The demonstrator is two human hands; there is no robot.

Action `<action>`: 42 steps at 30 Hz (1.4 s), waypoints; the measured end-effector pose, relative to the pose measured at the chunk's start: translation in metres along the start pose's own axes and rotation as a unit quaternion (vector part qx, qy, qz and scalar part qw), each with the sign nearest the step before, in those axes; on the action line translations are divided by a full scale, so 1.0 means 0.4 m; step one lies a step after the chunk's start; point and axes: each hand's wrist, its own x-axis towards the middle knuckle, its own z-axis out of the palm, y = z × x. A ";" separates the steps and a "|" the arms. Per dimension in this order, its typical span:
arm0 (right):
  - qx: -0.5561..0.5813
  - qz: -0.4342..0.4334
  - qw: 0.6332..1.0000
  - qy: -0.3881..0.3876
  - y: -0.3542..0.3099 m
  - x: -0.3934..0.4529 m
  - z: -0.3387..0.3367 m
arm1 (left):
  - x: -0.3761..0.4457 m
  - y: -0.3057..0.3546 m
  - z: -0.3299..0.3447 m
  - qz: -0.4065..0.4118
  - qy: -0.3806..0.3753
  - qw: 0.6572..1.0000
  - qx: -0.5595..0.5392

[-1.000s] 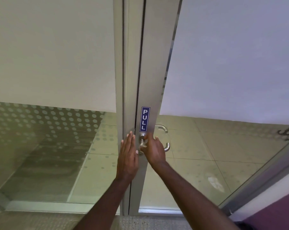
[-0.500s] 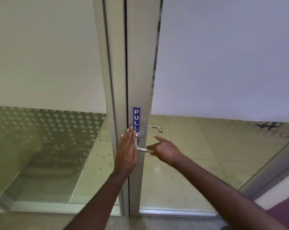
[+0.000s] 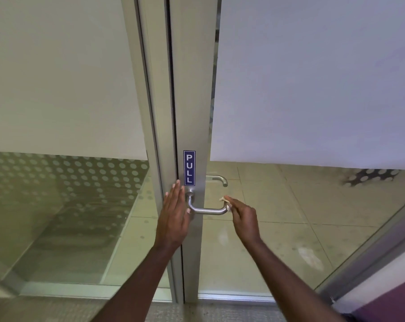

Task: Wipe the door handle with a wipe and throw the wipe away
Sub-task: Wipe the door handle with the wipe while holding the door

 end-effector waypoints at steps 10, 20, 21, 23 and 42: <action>0.541 0.360 0.743 0.159 -0.070 -0.056 0.112 | -0.015 0.006 -0.003 0.013 -0.005 1.000 0.011; 0.596 0.392 0.675 0.189 -0.111 -0.065 0.149 | -0.059 -0.060 -0.035 0.015 -0.019 0.999 0.025; 0.598 0.399 0.670 0.187 -0.116 -0.077 0.167 | -0.062 -0.069 -0.041 0.011 -0.016 1.000 0.022; 0.608 0.398 0.662 0.185 -0.129 -0.096 0.186 | -0.070 -0.079 -0.050 0.006 -0.016 1.000 0.013; -0.016 0.142 0.966 0.218 -0.104 -0.079 0.126 | -0.101 -0.140 -0.082 0.004 -0.022 1.000 -0.011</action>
